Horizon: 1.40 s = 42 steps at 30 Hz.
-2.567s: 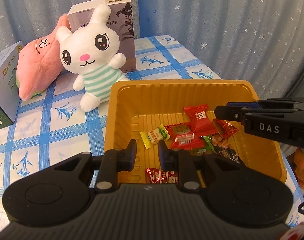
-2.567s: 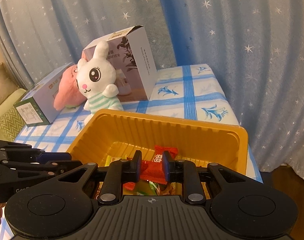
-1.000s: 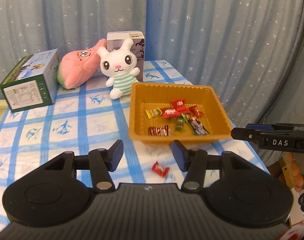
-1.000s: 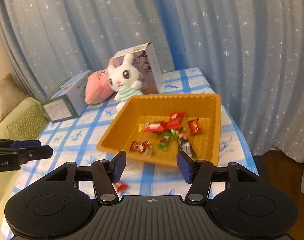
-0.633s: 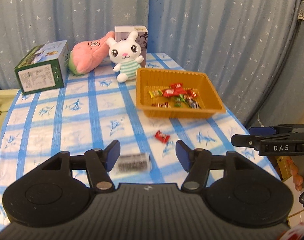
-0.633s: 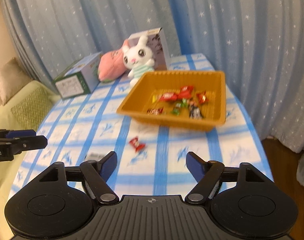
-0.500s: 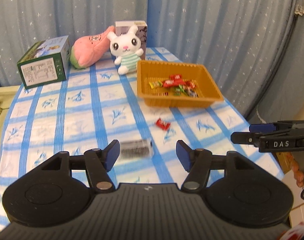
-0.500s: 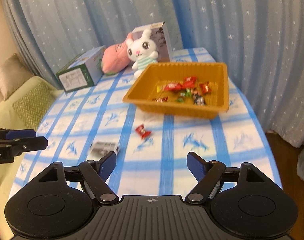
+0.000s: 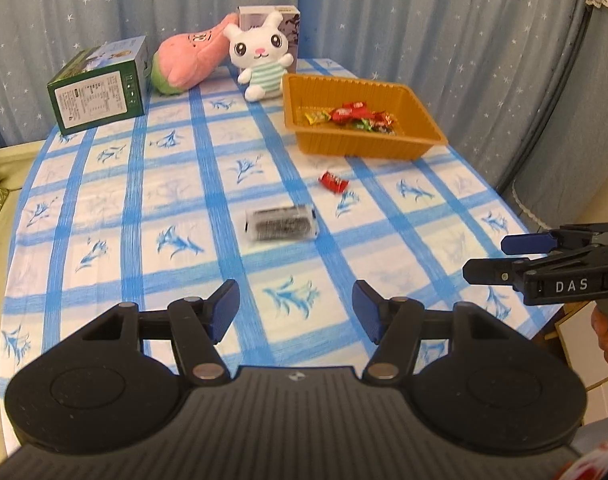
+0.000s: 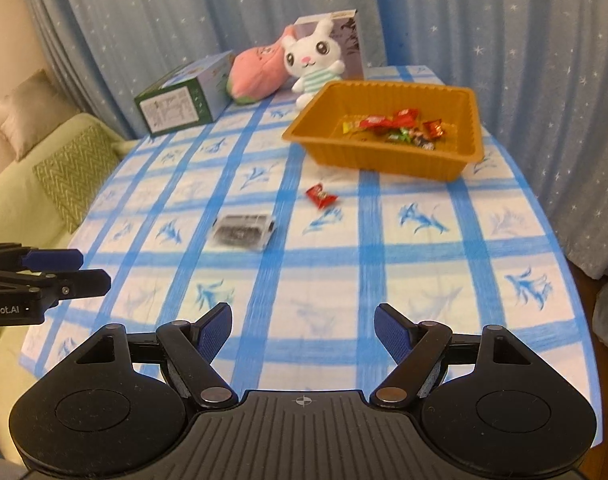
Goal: Organize snacks
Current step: 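Withdraw both tools from the tray back over the remaining snacks, then grasp the clear dark-snack packet with the left tool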
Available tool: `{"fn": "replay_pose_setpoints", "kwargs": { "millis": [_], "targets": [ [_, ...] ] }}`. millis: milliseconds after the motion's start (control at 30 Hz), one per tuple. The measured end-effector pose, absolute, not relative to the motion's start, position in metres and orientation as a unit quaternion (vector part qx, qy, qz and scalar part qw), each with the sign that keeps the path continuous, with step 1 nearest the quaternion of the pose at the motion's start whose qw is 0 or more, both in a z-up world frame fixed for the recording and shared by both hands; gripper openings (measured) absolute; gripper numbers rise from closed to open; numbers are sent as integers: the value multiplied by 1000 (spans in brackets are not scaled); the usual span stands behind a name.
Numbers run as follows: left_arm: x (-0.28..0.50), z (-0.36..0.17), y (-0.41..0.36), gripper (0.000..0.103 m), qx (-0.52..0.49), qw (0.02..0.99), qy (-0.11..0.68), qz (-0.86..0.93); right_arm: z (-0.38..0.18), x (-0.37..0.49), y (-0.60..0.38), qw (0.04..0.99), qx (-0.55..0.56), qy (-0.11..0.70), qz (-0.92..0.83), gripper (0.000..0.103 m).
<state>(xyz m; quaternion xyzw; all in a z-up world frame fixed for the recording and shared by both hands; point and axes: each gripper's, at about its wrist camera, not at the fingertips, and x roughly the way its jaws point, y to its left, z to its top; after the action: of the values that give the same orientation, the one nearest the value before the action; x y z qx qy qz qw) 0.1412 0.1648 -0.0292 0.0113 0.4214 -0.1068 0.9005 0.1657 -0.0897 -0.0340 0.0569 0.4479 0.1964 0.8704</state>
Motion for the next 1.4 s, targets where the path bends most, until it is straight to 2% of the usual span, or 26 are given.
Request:
{"fn": "replay_pose_setpoints", "kwargs": {
  "millis": [700, 1400],
  "targets": [
    [124, -50, 165, 60, 20, 891, 442, -105, -55, 157, -66, 847, 27, 479, 230, 78],
    [164, -74, 143, 60, 47, 889, 443, -109, -76, 187, -93, 846, 30, 492, 202, 78]
  ]
}}
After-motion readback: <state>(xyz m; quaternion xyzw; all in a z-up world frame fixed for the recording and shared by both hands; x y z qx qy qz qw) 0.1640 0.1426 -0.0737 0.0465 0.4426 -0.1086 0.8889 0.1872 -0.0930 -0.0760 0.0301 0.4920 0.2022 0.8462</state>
